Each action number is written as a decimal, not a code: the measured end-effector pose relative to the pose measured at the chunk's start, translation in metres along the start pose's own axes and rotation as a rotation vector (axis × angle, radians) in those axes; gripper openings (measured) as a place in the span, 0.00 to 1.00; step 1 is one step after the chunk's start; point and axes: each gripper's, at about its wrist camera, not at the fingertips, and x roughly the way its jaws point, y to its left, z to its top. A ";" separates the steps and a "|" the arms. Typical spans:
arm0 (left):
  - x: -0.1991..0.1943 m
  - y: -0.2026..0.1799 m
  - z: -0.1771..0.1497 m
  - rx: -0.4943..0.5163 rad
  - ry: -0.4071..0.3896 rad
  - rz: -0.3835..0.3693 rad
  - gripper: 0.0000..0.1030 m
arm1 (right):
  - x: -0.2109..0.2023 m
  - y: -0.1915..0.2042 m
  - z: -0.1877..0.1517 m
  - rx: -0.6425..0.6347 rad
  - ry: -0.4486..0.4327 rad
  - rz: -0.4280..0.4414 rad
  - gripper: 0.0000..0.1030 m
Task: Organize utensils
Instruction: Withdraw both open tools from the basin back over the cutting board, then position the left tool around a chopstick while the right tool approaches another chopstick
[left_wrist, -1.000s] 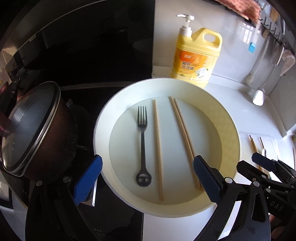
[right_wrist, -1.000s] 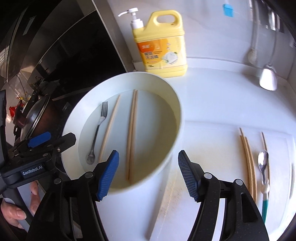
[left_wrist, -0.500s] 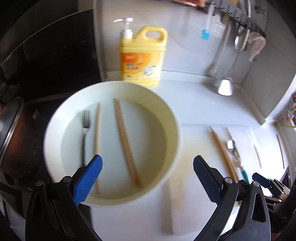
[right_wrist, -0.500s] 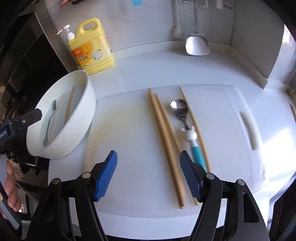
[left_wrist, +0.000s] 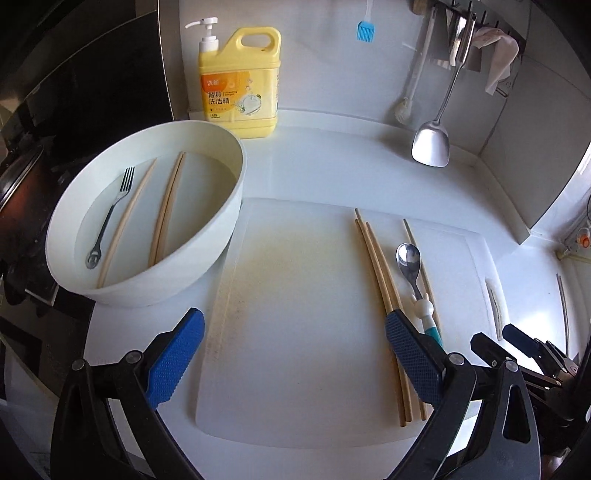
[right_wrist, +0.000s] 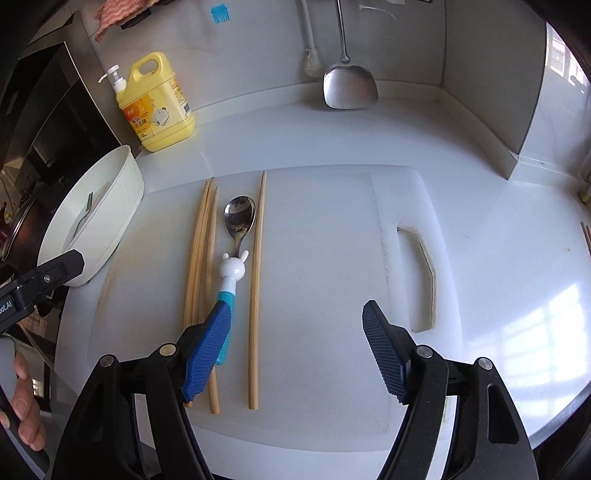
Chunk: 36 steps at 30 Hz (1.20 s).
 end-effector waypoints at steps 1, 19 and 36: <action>0.003 -0.004 -0.002 0.000 0.004 0.008 0.94 | 0.003 -0.002 0.001 -0.011 -0.001 0.008 0.69; 0.075 -0.050 -0.011 0.044 0.031 0.032 0.94 | 0.031 -0.034 0.003 0.030 -0.025 0.033 0.69; 0.087 -0.027 -0.017 0.002 0.049 0.104 0.95 | 0.044 -0.010 0.014 -0.046 -0.030 0.026 0.70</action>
